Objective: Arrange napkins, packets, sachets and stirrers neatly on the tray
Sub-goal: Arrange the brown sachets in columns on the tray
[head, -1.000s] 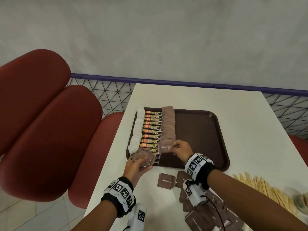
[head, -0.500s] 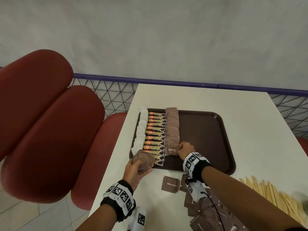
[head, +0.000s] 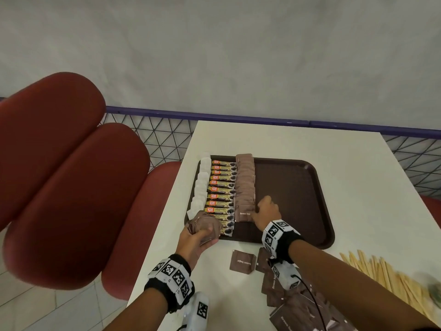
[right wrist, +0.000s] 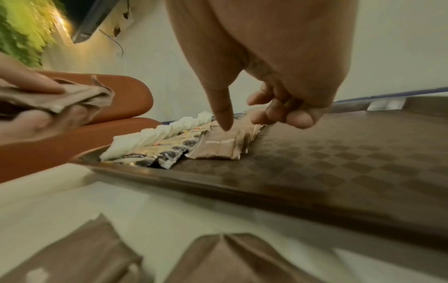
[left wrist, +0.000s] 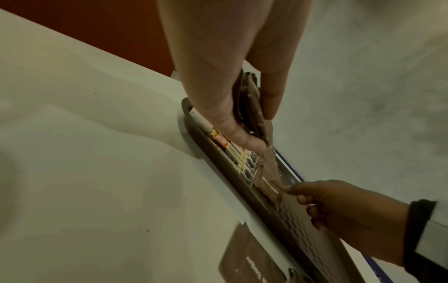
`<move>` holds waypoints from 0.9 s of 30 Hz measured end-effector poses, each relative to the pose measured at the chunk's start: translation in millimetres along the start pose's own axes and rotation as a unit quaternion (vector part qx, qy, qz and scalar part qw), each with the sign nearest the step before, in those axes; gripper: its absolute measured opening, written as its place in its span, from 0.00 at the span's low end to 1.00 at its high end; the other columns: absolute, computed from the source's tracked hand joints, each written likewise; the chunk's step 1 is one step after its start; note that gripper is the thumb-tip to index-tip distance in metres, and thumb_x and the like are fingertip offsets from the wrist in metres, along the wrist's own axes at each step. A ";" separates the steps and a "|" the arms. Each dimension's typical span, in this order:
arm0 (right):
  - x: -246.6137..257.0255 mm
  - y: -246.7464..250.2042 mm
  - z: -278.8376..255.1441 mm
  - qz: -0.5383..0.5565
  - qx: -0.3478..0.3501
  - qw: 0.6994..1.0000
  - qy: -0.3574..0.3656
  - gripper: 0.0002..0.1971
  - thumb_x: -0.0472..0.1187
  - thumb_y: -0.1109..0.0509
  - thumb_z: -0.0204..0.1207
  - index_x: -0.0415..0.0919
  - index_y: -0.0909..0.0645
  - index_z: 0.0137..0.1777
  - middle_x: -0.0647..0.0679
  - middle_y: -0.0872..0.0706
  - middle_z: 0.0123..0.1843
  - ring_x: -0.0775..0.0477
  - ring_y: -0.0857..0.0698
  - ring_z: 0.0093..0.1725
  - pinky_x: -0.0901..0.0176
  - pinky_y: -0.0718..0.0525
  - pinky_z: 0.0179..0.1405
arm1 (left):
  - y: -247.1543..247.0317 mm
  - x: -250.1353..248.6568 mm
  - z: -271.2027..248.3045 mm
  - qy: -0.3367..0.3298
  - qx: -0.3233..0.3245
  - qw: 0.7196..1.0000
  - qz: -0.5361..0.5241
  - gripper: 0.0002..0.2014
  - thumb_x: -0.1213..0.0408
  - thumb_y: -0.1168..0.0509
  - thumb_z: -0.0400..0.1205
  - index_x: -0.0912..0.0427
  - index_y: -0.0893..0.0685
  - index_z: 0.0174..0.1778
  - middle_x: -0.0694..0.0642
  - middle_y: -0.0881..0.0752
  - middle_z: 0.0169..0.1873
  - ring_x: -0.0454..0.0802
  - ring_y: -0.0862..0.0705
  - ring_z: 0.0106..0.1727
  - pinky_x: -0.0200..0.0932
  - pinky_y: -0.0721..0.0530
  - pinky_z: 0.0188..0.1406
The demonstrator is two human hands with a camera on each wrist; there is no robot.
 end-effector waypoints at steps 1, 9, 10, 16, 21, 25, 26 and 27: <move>1.4 1.2 -2.6 0.023 -0.003 1.000 0.020 0.11 0.36 0.32 0.72 0.39 0.31 0.49 0.39 0.21 0.55 0.39 0.25 0.60 0.49 0.23 0.55 | -0.6 0.0 -0.1 -0.003 -0.001 1.000 -0.001 0.24 0.79 0.35 0.78 0.58 0.25 0.69 0.64 0.18 0.62 0.60 0.17 0.60 0.46 0.12 0.41; 22.8 0.1 -38.0 0.265 0.159 0.942 0.131 0.09 0.30 0.31 0.74 0.43 0.26 0.48 0.54 0.24 0.39 0.54 0.24 0.41 0.74 0.27 0.40 | -10.0 3.3 -3.3 -0.026 -0.002 0.999 0.021 0.24 0.77 0.32 0.77 0.63 0.26 0.70 0.64 0.16 0.58 0.55 0.14 0.51 0.41 0.12 0.36; 24.1 -1.2 -41.1 0.274 0.183 0.934 0.135 0.10 0.31 0.31 0.74 0.41 0.26 0.52 0.53 0.24 0.39 0.57 0.25 0.40 0.77 0.26 0.38 | -11.5 3.5 -3.7 -0.025 0.002 0.999 0.023 0.24 0.76 0.32 0.77 0.64 0.25 0.69 0.65 0.15 0.57 0.55 0.13 0.50 0.41 0.12 0.35; 21.2 -18.5 -42.0 0.279 0.207 0.931 0.113 0.06 0.38 0.30 0.76 0.44 0.25 0.47 0.51 0.24 0.37 0.59 0.25 0.32 0.78 0.26 0.24 | -19.5 4.9 -8.6 -0.015 0.060 0.997 0.046 0.20 0.76 0.32 0.76 0.68 0.22 0.66 0.69 0.14 0.58 0.55 0.11 0.49 0.41 0.13 0.39; 18.4 -16.9 -35.0 0.309 0.179 0.931 0.081 0.12 0.33 0.30 0.75 0.46 0.29 0.38 0.49 0.24 0.34 0.56 0.25 0.29 0.75 0.26 0.22 | -18.0 4.7 -8.4 -0.011 0.045 0.999 0.007 0.19 0.76 0.33 0.78 0.65 0.22 0.65 0.66 0.14 0.58 0.56 0.12 0.51 0.43 0.11 0.40; 18.1 -19.5 -38.4 0.312 0.214 0.922 0.080 0.10 0.39 0.27 0.74 0.48 0.29 0.43 0.51 0.21 0.38 0.56 0.21 0.35 0.73 0.24 0.21 | -21.1 2.7 -8.8 -0.011 0.057 0.998 0.024 0.16 0.76 0.35 0.79 0.64 0.20 0.63 0.66 0.13 0.57 0.56 0.12 0.51 0.43 0.11 0.43; 17.5 -19.7 -39.2 0.308 0.221 0.921 0.085 0.10 0.39 0.27 0.74 0.47 0.27 0.43 0.51 0.20 0.38 0.57 0.20 0.35 0.74 0.24 0.22 | -22.0 2.6 -8.8 -0.011 0.058 0.998 0.029 0.15 0.76 0.34 0.78 0.63 0.20 0.61 0.65 0.13 0.56 0.56 0.11 0.51 0.43 0.11 0.44; 16.6 -19.4 -39.0 0.304 0.219 0.923 0.087 0.09 0.39 0.27 0.74 0.47 0.26 0.42 0.51 0.19 0.37 0.57 0.20 0.35 0.74 0.24 0.22 | -22.2 2.6 -8.5 -0.011 0.057 0.998 0.032 0.15 0.76 0.34 0.78 0.64 0.20 0.61 0.66 0.13 0.56 0.57 0.12 0.53 0.44 0.12 0.45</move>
Point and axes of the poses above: each hand's wrist, its own z-axis towards the middle knuckle, its own y-axis out of the back of the hand, x = y × z, the point moved 1 cm from there along z, towards the middle knuckle
